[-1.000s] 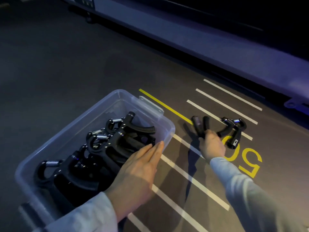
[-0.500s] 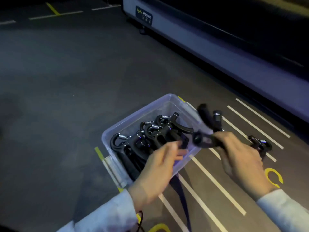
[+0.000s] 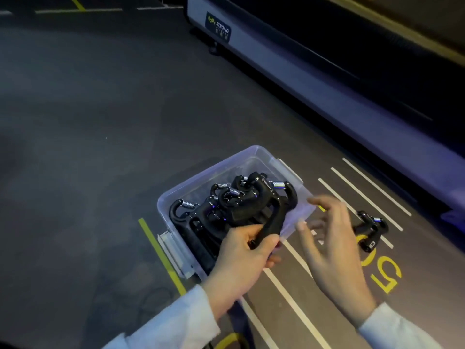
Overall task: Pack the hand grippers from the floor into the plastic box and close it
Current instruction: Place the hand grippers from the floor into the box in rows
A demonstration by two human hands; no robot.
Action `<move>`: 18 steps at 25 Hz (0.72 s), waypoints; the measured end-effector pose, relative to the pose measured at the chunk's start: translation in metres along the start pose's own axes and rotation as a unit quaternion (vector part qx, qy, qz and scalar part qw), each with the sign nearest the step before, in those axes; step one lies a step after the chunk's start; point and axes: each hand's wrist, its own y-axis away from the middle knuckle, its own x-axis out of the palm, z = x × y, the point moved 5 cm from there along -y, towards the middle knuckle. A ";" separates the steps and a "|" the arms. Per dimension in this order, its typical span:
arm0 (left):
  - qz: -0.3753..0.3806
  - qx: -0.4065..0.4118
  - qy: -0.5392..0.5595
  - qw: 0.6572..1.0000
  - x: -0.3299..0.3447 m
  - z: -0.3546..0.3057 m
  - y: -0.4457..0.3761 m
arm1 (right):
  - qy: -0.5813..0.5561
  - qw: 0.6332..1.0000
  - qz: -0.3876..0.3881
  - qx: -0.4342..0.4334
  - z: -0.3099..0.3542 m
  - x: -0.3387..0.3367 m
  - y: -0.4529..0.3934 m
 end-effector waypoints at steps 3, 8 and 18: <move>-0.092 0.083 -0.132 0.983 0.012 0.010 -0.012 | -0.170 0.956 0.094 0.220 -0.015 0.033 0.007; 0.023 0.178 -0.277 0.944 0.040 0.003 -0.021 | -0.271 0.907 0.067 0.316 -0.033 0.025 -0.023; 0.092 0.164 -0.725 0.663 -0.004 0.021 -0.088 | 0.264 0.960 0.068 0.056 -0.063 0.019 -0.114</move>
